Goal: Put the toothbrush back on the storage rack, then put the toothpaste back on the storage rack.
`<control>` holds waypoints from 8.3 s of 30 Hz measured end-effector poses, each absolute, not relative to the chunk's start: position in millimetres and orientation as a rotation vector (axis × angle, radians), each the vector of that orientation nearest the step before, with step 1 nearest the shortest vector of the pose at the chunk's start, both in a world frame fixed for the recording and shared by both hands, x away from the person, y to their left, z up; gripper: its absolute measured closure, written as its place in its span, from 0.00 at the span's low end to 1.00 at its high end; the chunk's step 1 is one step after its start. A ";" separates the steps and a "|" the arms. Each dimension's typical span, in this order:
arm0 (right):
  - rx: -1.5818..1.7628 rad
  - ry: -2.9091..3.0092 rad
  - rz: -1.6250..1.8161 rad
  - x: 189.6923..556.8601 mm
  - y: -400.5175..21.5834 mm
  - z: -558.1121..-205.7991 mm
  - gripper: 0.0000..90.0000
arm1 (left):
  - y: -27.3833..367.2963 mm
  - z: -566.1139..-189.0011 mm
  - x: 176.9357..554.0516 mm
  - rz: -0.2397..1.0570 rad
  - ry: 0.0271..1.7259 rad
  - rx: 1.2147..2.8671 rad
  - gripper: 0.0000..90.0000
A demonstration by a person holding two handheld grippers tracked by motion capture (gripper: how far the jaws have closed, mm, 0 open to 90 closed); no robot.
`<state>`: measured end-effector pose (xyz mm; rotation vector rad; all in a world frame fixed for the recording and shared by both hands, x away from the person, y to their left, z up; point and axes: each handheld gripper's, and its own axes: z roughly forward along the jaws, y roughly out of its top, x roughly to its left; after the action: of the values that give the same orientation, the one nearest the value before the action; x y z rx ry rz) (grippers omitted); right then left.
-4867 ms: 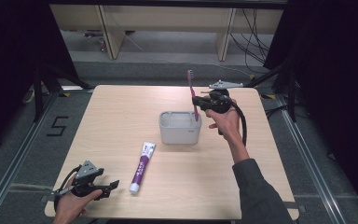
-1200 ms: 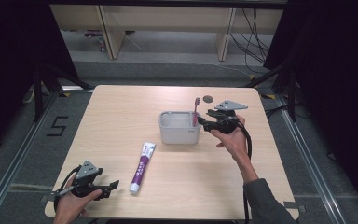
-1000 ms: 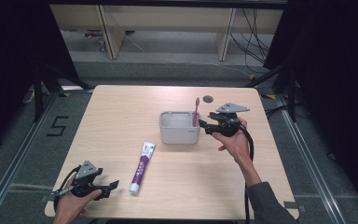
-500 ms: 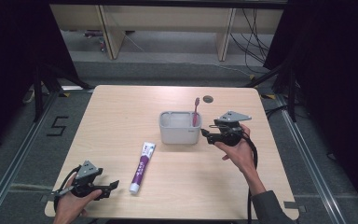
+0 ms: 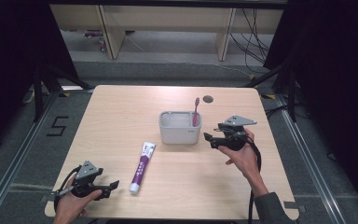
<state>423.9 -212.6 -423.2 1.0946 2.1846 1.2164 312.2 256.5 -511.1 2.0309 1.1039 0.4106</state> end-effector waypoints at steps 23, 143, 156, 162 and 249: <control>1.166 2.212 1.161 400.7 -229.6 -449.5 0.26 | 258.2 -511.5 310.7 0.406 1.118 2.030 0.17; 1.190 2.415 1.023 332.7 -253.2 -496.6 0.23 | 162.5 -476.4 383.5 0.182 1.037 2.357 0.46; 1.195 2.420 1.032 332.4 -252.3 -496.2 0.23 | 145.4 -484.6 395.5 0.180 1.032 2.438 0.47; 1.165 2.417 1.034 333.3 -253.4 -497.0 0.24 | 143.4 -486.8 396.3 0.160 1.012 2.471 0.53; 1.196 2.422 1.033 333.5 -253.7 -497.6 0.27 | 159.3 -430.0 403.3 0.182 0.865 2.286 0.79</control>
<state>333.5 -253.7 -497.6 1.1964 2.4219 1.0333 403.3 159.3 -430.0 2.2857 0.8647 0.1818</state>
